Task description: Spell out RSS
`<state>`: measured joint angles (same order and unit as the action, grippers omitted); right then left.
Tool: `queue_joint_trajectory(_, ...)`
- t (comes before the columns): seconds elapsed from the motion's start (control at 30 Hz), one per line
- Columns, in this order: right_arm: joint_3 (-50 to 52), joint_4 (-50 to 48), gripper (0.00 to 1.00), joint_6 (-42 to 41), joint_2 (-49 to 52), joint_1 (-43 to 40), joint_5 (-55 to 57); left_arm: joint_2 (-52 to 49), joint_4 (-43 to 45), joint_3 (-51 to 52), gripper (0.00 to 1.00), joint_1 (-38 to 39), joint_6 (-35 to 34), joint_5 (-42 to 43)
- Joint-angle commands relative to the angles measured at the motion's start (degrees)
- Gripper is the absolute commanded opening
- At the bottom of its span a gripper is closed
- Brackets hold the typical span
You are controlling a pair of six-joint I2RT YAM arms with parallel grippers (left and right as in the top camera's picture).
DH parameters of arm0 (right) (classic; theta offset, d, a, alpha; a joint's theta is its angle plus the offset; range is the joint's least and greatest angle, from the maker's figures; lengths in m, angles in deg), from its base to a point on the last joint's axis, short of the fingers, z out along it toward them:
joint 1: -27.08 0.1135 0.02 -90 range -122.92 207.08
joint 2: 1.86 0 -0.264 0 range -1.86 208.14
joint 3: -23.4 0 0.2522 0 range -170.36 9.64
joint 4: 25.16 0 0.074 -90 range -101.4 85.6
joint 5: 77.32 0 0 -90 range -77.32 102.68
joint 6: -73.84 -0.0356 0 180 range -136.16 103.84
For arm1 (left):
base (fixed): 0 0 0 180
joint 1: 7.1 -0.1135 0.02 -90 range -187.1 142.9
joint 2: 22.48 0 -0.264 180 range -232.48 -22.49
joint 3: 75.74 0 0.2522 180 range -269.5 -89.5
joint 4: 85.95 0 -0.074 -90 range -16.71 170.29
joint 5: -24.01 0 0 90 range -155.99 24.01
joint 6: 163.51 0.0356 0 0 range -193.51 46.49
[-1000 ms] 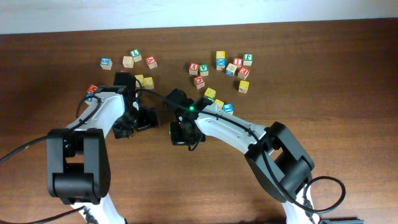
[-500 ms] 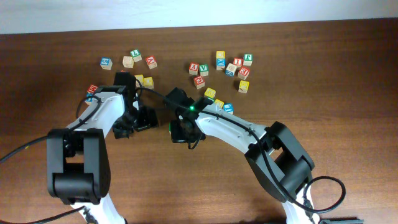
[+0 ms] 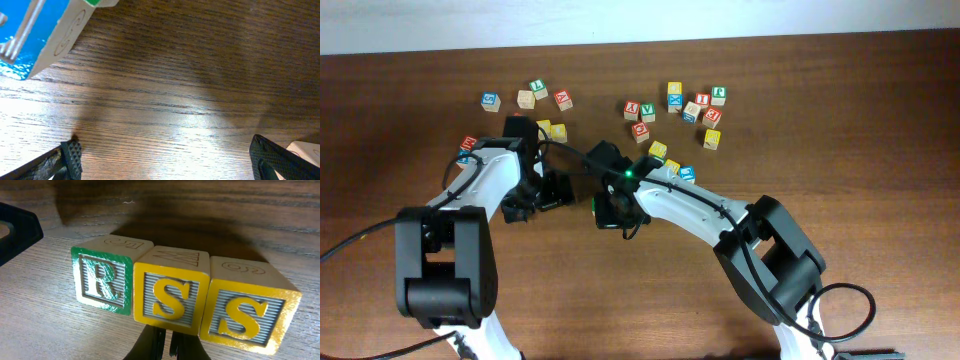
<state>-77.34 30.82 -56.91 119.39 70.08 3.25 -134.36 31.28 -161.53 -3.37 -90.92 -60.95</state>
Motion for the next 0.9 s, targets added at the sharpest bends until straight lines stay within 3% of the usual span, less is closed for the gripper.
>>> queue_joint_trajectory(0.0,0.31,-0.11,0.04,-0.46,0.76,0.15,1.11,-0.85,0.5,0.72,0.99,-0.52,0.09,-0.37)
queue_joint_trajectory(0.5,-0.5,0.04,0.04,-0.46,0.28,0.13,-0.66,-0.85,0.5,0.72,0.99,-0.52,0.09,-0.37)
queue_joint_trajectory(0.87,-1.6,3.39,0.04,-0.04,-9.22,-2.16,-2.38,-0.85,0.52,0.72,0.99,-0.52,0.09,-0.37)
